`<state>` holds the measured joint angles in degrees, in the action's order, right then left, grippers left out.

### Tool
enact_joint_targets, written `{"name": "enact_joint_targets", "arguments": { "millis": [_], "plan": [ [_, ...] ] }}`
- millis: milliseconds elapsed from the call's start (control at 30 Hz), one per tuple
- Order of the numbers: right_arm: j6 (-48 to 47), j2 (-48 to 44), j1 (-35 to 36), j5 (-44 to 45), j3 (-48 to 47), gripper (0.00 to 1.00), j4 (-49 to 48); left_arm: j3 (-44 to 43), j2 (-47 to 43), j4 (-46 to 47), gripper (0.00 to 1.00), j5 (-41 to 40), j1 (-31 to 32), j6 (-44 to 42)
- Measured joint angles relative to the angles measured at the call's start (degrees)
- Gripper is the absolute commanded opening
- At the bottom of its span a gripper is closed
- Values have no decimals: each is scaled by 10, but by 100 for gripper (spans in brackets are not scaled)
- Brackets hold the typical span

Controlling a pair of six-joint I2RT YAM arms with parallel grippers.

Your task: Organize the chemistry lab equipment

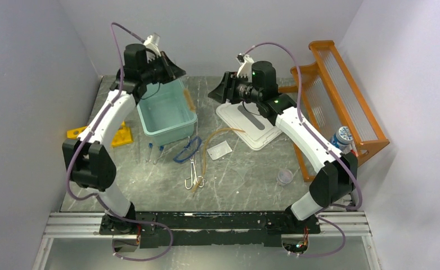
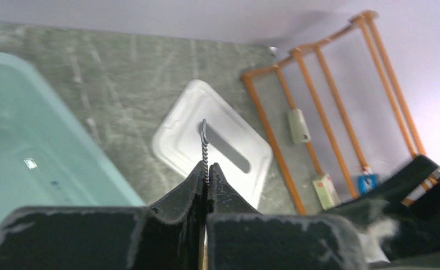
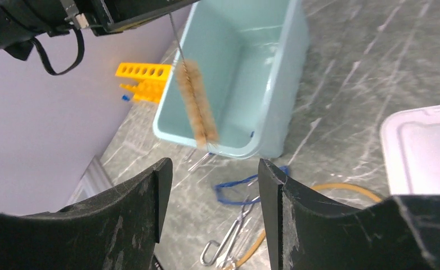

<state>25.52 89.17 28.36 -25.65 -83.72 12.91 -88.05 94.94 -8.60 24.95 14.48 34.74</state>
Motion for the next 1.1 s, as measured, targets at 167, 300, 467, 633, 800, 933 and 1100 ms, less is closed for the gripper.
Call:
{"name": "enact_joint_targets", "arguments": {
  "millis": [167, 300, 467, 633, 800, 933, 1100],
  "plan": [
    [-5, -3, -5, 55, 0, 61, 6, -98, 83, -105, 5, -12, -48, -35],
    [-9, 2, -6, 77, 0, 61, 20, -129, 146, -172, 5, -44, -64, -57],
    [-13, 23, -6, 98, 0, 61, 22, -129, 211, -212, 5, -65, -60, -65],
    [-21, 50, -6, 115, 0, 61, 30, -129, 259, -217, 16, -87, -44, -64],
    [-24, 70, -5, 131, 0, 61, 42, -96, 268, -187, 31, -109, -27, -51],
    [-25, 70, -5, 148, 0, 61, 44, -61, 269, -158, 40, -113, -22, -37],
    [-21, 68, -5, 174, 28, 61, 42, -59, 266, -140, 46, -115, -22, -32]
  ]
}}
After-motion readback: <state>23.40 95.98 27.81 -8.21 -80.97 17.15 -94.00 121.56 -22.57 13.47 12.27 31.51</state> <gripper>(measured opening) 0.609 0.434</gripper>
